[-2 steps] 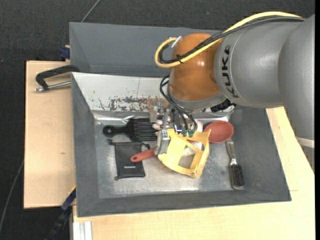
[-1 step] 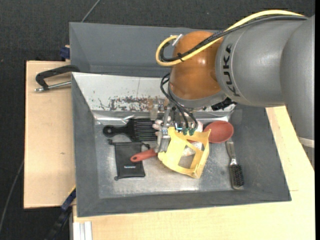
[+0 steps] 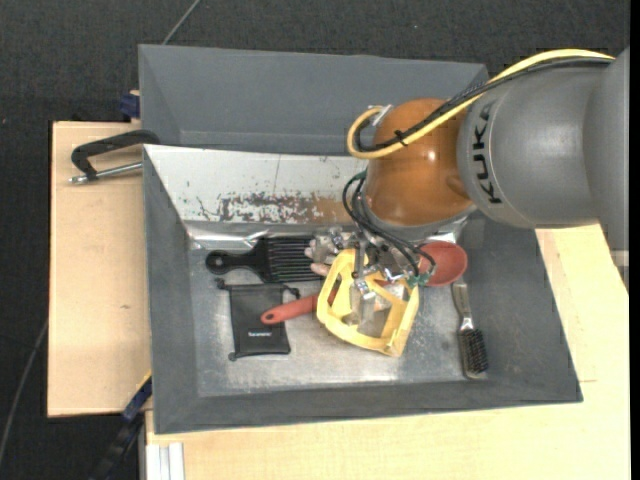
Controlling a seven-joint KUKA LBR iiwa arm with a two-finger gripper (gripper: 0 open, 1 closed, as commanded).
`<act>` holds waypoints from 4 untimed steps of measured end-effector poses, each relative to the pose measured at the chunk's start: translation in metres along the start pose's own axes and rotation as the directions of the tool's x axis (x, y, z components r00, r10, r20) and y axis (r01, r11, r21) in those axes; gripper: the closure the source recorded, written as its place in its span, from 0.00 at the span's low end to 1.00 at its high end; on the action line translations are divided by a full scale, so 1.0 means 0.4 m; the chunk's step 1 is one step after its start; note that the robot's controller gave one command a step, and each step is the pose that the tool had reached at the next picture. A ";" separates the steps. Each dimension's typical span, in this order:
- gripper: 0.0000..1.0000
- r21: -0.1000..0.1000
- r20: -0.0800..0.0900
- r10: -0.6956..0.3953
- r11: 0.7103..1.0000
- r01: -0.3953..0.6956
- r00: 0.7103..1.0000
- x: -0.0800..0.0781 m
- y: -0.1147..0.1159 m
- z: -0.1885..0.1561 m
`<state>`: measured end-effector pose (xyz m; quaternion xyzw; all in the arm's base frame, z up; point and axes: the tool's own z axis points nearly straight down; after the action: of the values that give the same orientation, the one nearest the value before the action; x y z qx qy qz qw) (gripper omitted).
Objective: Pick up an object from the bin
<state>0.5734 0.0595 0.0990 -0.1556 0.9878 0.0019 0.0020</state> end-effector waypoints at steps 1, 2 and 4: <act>0.00 0.003 0.002 -0.155 0.988 0.155 0.988 0.062 -0.069 0.069; 0.00 0.005 0.008 -0.299 0.954 0.299 0.954 0.039 -0.039 0.067; 1.00 0.006 0.012 -0.296 0.955 0.296 0.955 0.034 -0.039 0.062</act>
Offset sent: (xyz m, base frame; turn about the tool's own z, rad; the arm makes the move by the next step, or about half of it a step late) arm -0.0071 -0.0005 -0.0290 -0.5063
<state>0.5653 0.0404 0.0739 -0.3020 0.9533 0.0006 0.0091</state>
